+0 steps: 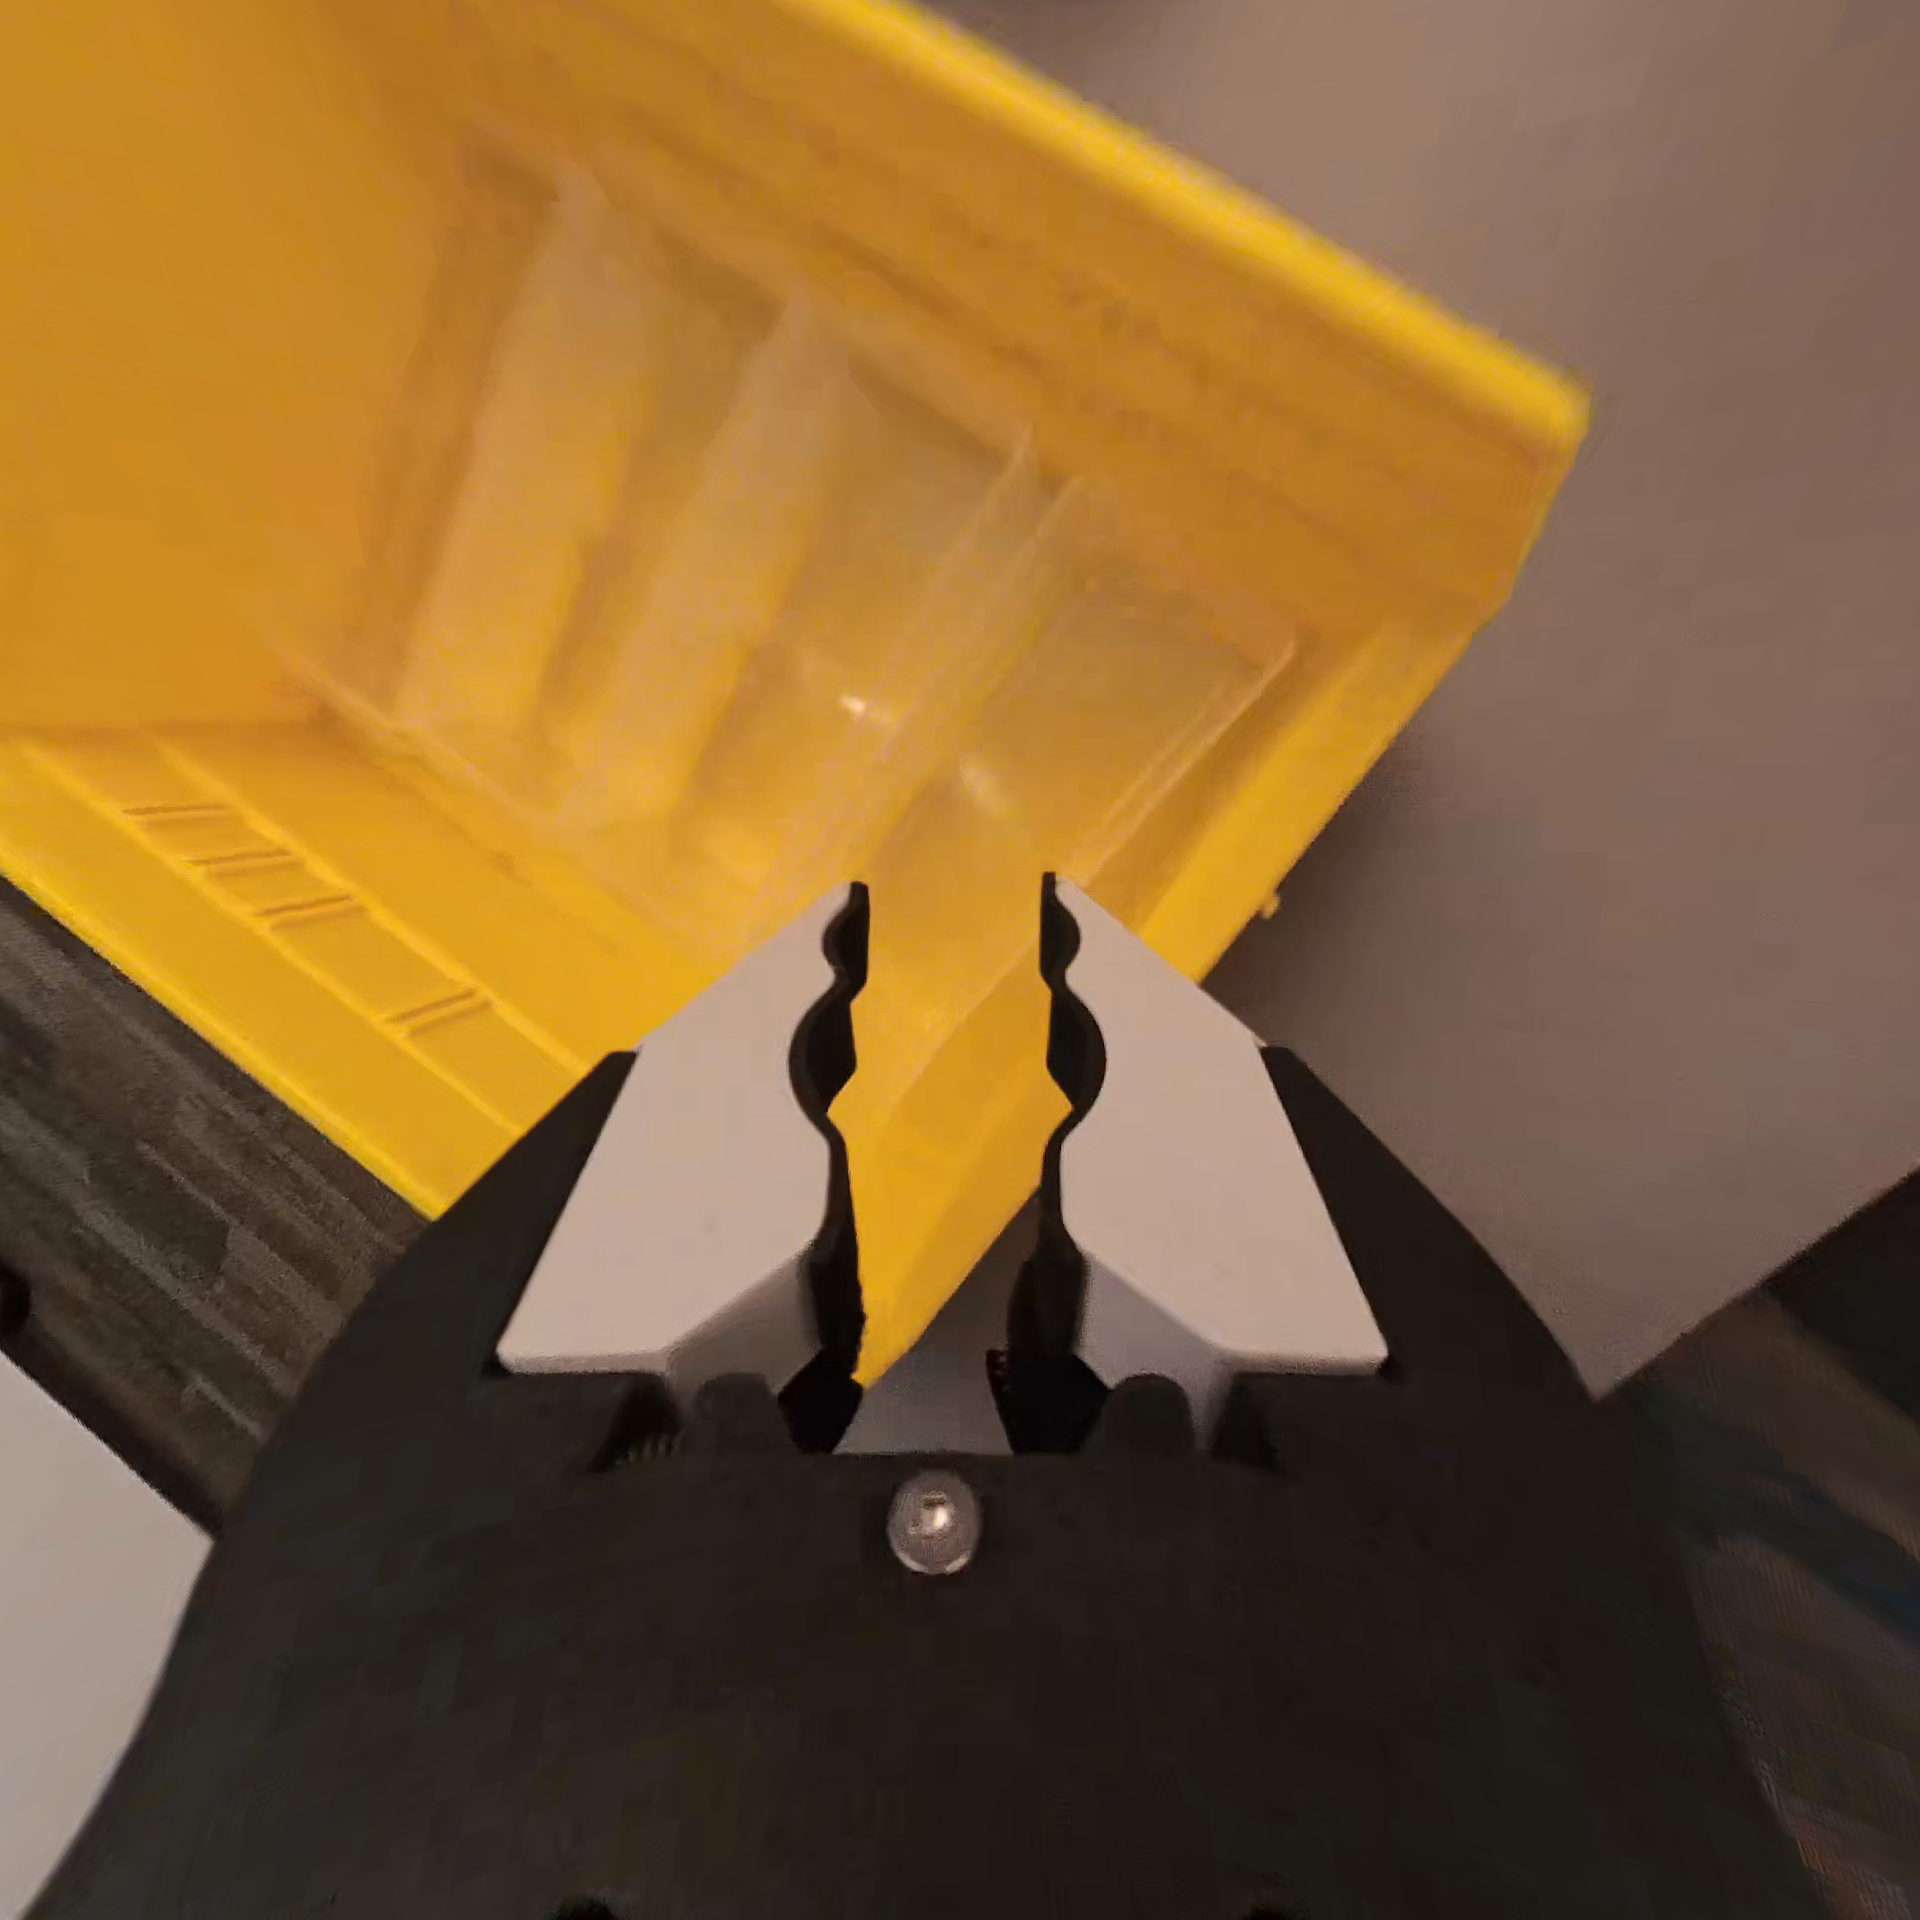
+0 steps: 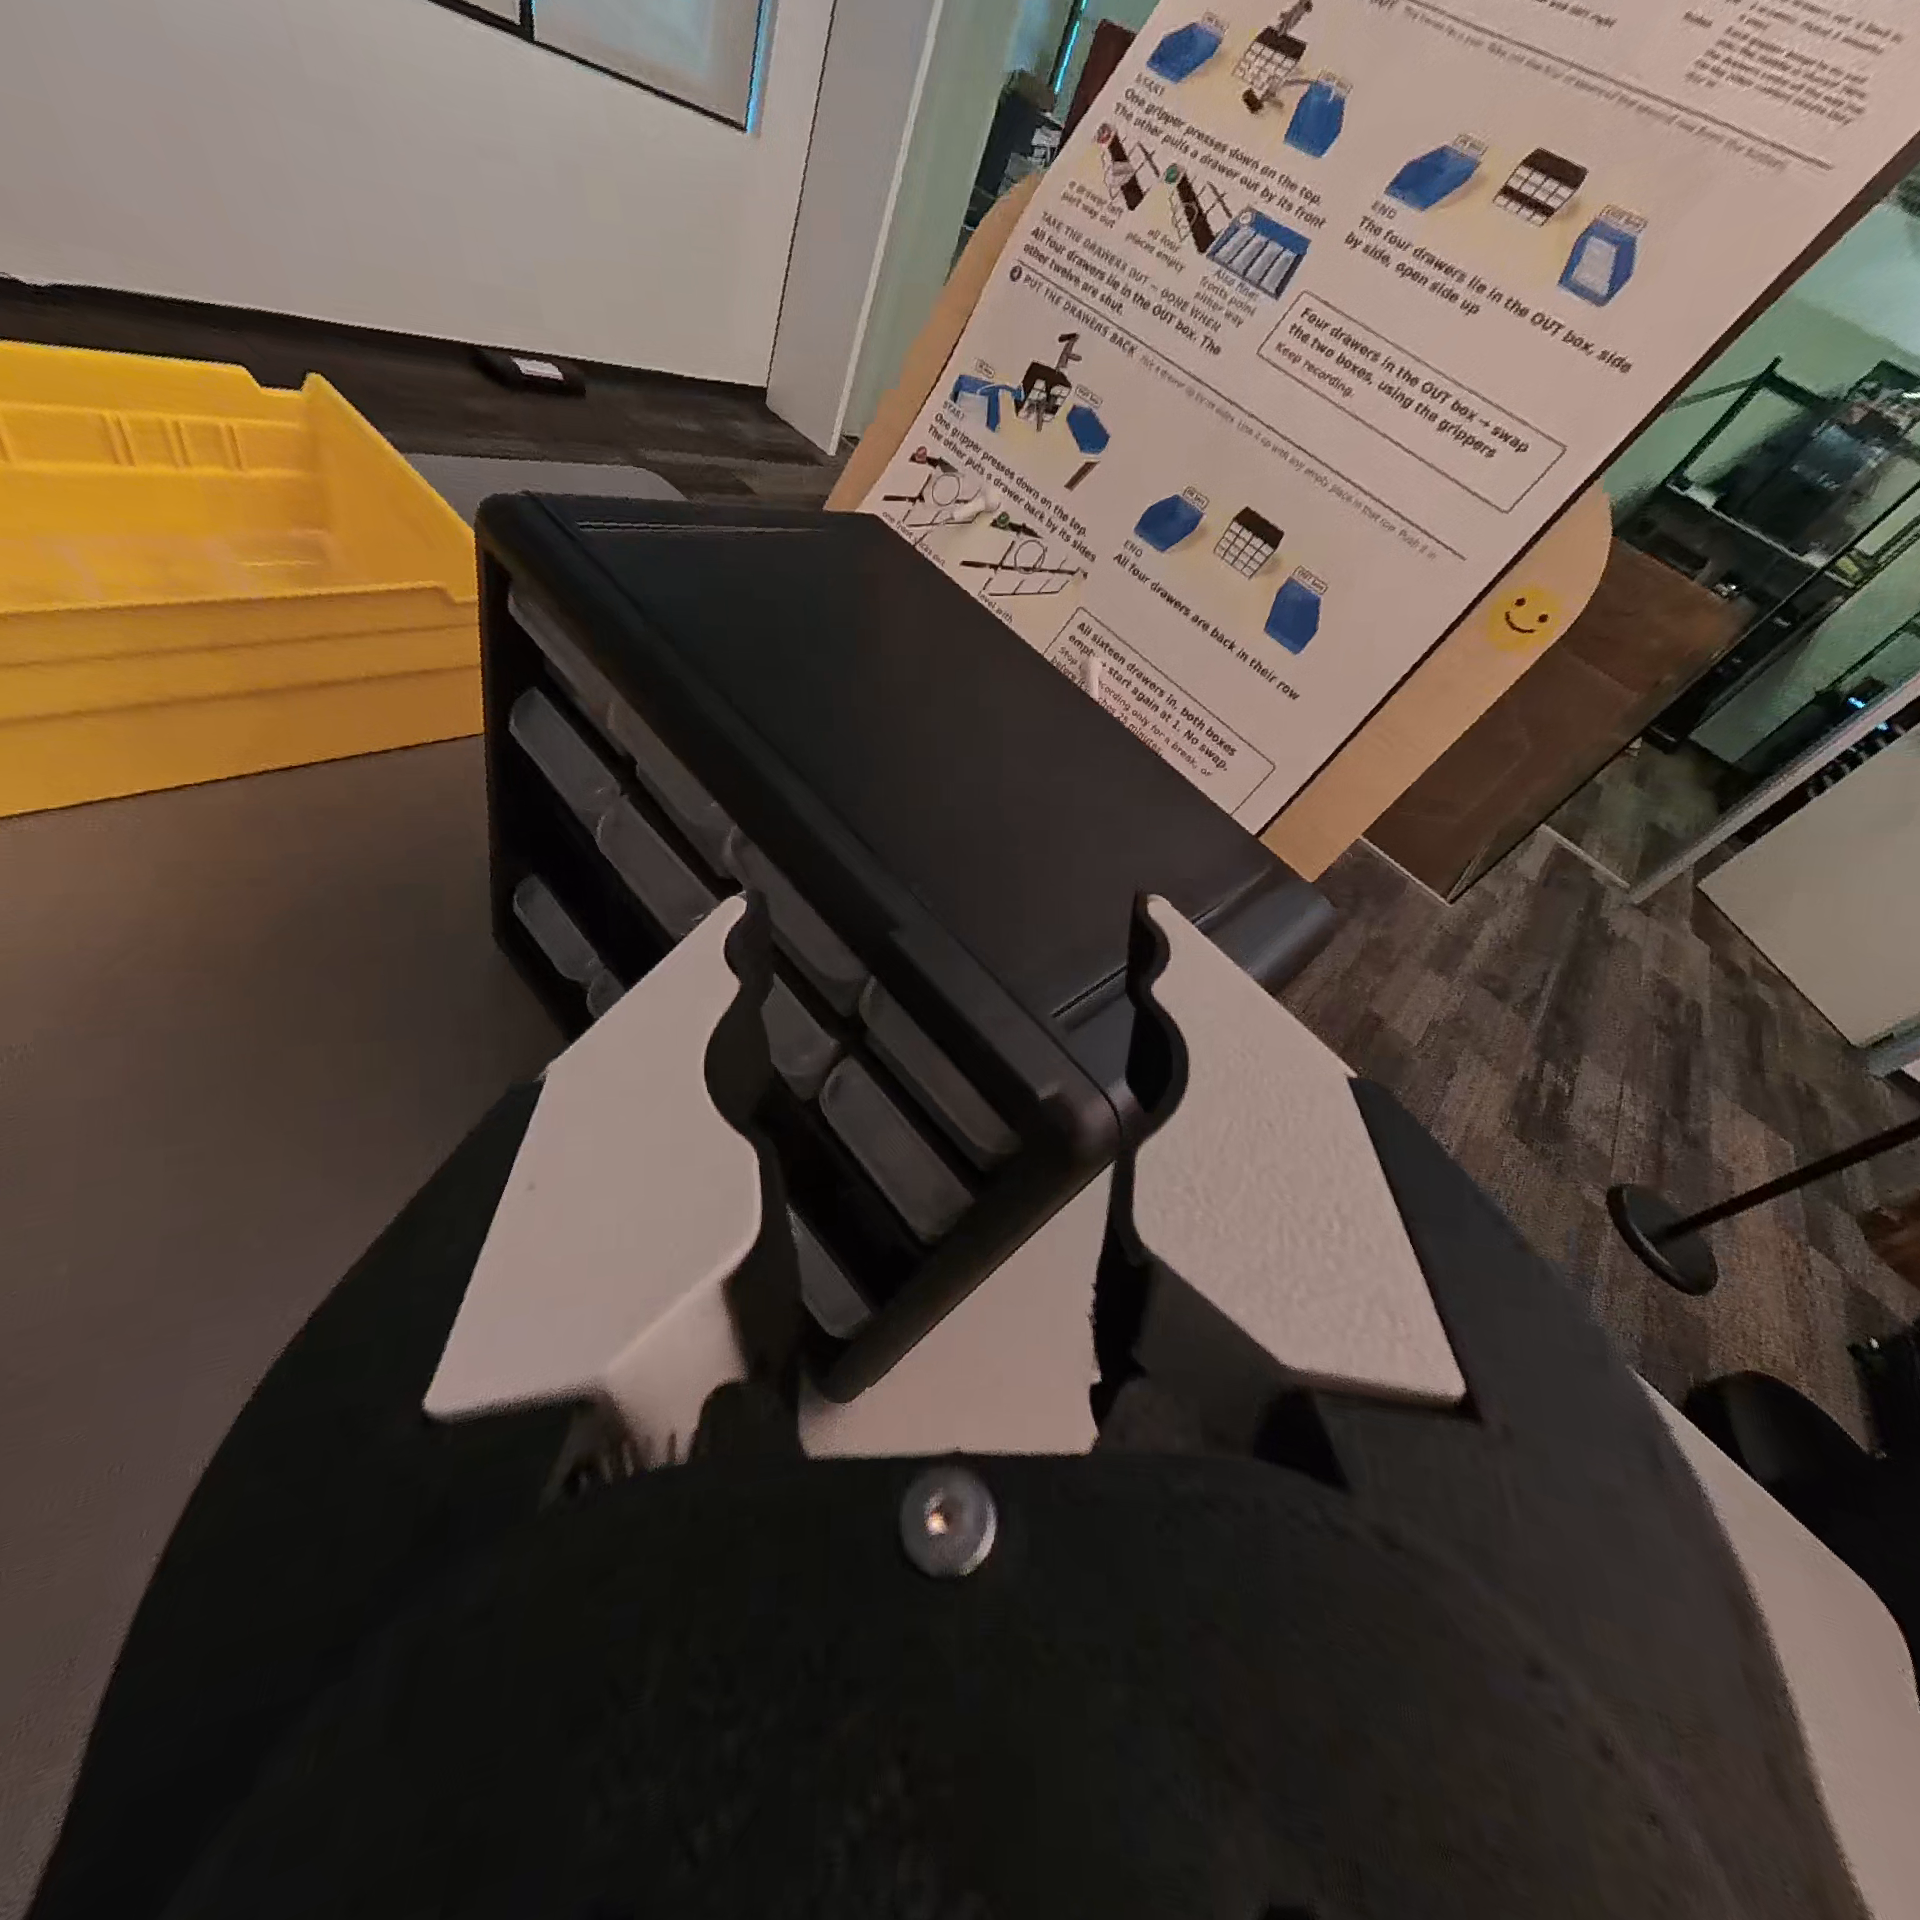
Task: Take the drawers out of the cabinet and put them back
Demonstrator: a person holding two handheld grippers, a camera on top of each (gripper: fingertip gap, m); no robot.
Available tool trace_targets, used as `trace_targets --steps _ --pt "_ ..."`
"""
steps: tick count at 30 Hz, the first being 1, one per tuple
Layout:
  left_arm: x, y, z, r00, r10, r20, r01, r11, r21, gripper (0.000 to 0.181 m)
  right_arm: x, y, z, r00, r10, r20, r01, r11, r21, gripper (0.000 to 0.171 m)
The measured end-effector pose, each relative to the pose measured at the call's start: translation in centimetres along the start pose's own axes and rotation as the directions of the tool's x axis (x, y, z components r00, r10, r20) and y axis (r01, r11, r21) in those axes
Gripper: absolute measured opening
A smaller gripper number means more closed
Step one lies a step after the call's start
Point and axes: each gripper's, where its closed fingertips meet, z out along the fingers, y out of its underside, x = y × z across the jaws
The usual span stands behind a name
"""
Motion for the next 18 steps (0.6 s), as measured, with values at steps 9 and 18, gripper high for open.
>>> trace_targets --steps 9,18 --pt "-0.7 4.9 2.6 0.980 0.125 -0.155 -0.161 0.954 -0.253 0.032 1.0 -0.3 0.4 1.000 0.024 -0.011 -0.024 0.999 0.029 0.067" --pt "0.0 6.0 1.4 0.950 0.185 -0.251 -0.262 0.911 -0.319 0.000 1.9 1.5 1.1 0.999 0.030 -0.033 -0.031 0.999 -0.024 0.068"
